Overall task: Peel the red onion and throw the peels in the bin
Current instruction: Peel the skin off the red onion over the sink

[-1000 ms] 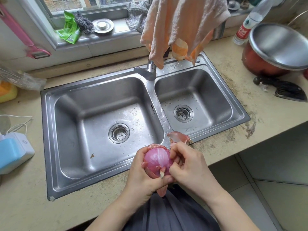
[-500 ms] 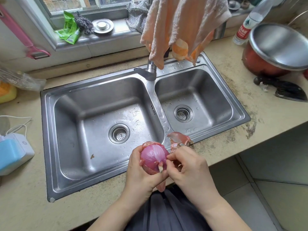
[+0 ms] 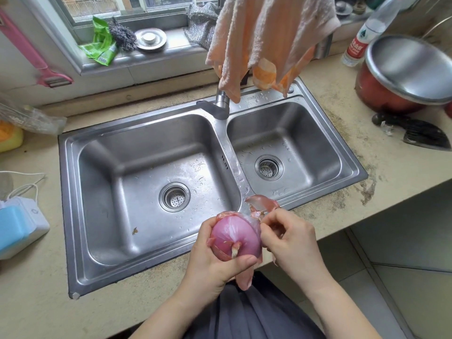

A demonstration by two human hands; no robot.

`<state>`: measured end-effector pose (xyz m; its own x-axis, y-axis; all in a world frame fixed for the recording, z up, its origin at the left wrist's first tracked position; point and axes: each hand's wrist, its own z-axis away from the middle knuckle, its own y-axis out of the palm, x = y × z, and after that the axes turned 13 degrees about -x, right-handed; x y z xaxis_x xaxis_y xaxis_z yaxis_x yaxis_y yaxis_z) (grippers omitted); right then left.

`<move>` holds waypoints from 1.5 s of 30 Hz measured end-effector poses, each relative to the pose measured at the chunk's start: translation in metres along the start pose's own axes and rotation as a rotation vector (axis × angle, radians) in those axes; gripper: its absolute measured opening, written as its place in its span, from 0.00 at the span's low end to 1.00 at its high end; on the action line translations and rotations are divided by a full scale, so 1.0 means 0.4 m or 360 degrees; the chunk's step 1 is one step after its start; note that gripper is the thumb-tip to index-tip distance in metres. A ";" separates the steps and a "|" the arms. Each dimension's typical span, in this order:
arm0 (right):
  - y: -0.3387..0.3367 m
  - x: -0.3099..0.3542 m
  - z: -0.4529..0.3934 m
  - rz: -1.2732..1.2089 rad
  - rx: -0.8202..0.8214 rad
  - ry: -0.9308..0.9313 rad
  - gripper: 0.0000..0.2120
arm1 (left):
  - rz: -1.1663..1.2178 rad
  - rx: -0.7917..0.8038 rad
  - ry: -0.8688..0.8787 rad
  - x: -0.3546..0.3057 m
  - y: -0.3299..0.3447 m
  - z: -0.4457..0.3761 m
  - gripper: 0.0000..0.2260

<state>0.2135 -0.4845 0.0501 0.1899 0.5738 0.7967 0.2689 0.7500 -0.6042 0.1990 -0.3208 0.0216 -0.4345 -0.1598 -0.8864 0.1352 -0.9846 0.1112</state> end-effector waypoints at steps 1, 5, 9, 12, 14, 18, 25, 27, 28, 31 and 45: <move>0.002 -0.001 0.003 -0.0168 0.0042 0.0106 0.06 | 0.0029 0.0003 -0.0002 -0.003 0.000 -0.001 0.37; 0.020 -0.006 0.015 -0.0177 0.0136 0.0108 0.28 | 0.0121 -0.0012 -0.0020 -0.008 -0.004 -0.006 0.37; 0.031 0.004 0.021 -0.0205 0.0172 -0.0029 0.25 | 0.0147 0.0051 -0.0065 -0.007 -0.011 -0.007 0.38; 0.033 0.019 0.015 -0.0189 0.0192 -0.0202 0.19 | 0.0222 0.0022 -0.0118 -0.015 -0.007 -0.007 0.43; 0.037 0.027 0.015 -0.0200 0.0172 -0.0311 0.18 | 0.0209 -0.0070 -0.0110 -0.016 -0.003 -0.012 0.43; 0.029 0.008 0.006 -0.0202 0.0034 -0.0442 0.18 | 0.0238 -0.0089 -0.0115 -0.014 -0.008 -0.013 0.32; 0.007 -0.125 -0.017 -0.0066 -0.0094 -0.0102 0.19 | 0.0428 0.0226 -0.0244 -0.026 -0.019 -0.011 0.26; 0.007 -0.112 -0.017 -0.0416 -0.0067 0.0244 0.15 | 0.0472 0.0301 -0.0306 -0.027 -0.018 -0.008 0.31; 0.003 -0.098 -0.019 -0.0653 -0.0056 0.0433 0.13 | 0.0508 0.0319 -0.0345 -0.027 -0.018 -0.008 0.34; -0.015 -0.060 -0.017 -0.1169 0.0030 0.0809 0.18 | 0.0659 0.0218 -0.0487 -0.030 -0.017 -0.013 0.39; 0.039 0.078 0.033 -0.1153 0.0321 0.0561 0.16 | 0.0232 0.0277 -0.0528 -0.058 -0.016 -0.009 0.40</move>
<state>0.2112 -0.4505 0.0653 0.3283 -0.1858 0.9261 0.2701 0.9580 0.0964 0.2115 -0.3104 0.0398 -0.6899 -0.2848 -0.6655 0.0761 -0.9428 0.3246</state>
